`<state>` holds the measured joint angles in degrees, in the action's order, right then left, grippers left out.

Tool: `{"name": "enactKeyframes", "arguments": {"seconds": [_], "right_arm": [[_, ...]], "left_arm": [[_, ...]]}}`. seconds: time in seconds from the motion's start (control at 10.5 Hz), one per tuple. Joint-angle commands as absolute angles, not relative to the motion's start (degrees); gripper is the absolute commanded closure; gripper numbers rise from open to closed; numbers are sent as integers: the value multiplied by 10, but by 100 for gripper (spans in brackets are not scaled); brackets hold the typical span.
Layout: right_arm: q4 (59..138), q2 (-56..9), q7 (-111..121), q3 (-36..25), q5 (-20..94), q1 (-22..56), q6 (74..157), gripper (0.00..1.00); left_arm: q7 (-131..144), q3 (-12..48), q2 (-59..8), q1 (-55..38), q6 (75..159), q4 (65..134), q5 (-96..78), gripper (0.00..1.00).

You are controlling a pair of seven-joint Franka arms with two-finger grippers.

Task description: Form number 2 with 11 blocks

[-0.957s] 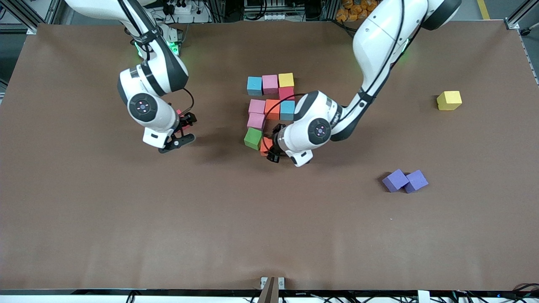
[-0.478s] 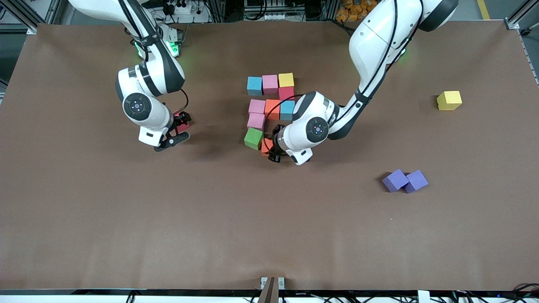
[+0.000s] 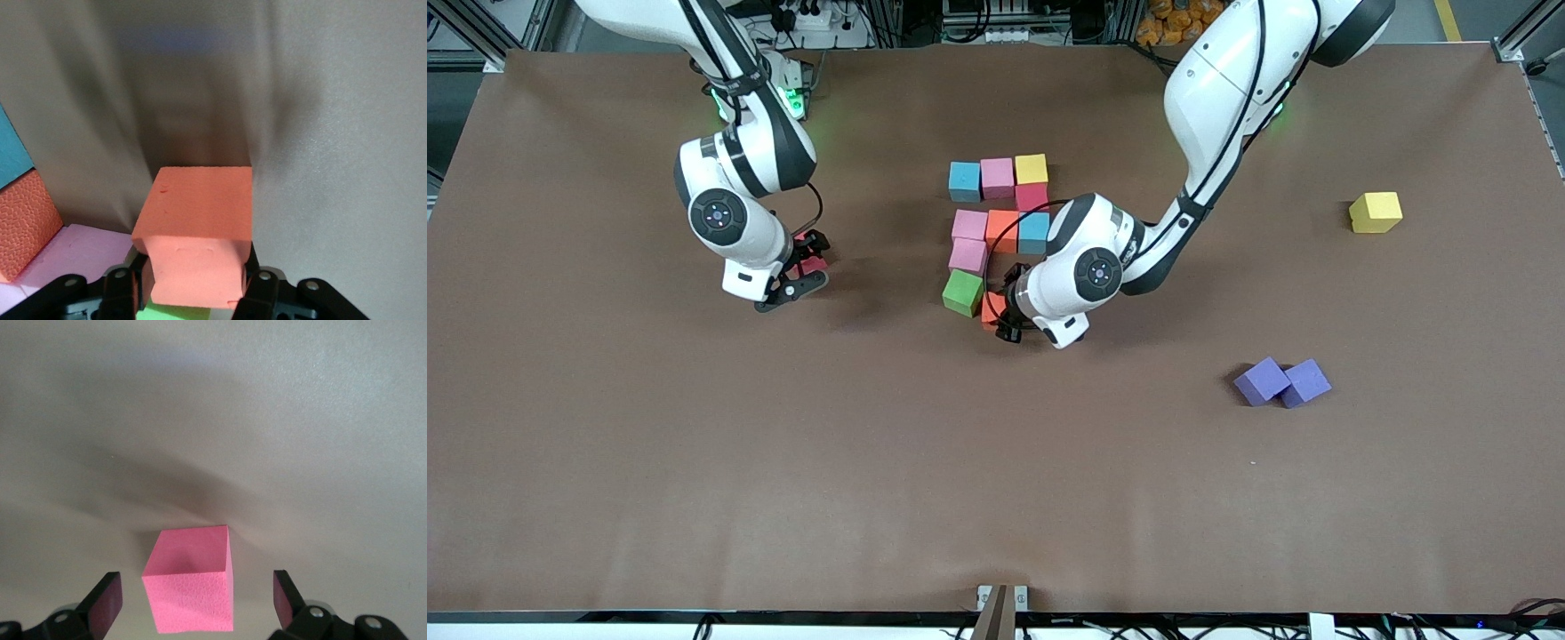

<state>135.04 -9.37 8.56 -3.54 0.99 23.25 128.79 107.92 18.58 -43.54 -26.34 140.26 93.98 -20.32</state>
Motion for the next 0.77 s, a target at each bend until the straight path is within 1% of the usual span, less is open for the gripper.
{"name": "enactKeyframes", "arguments": {"seconds": [0.0, 0.67], "right_arm": [[1395, -72, 105, -45, 36, 247, 1320, 0], [1447, -79, 115, -47, 51, 258, 1396, 0]], "left_arm": [[1085, 185, -422, -267, 1420, 967, -210, 91], [1091, 186, -422, -273, 1422, 968, -210, 90]]}}
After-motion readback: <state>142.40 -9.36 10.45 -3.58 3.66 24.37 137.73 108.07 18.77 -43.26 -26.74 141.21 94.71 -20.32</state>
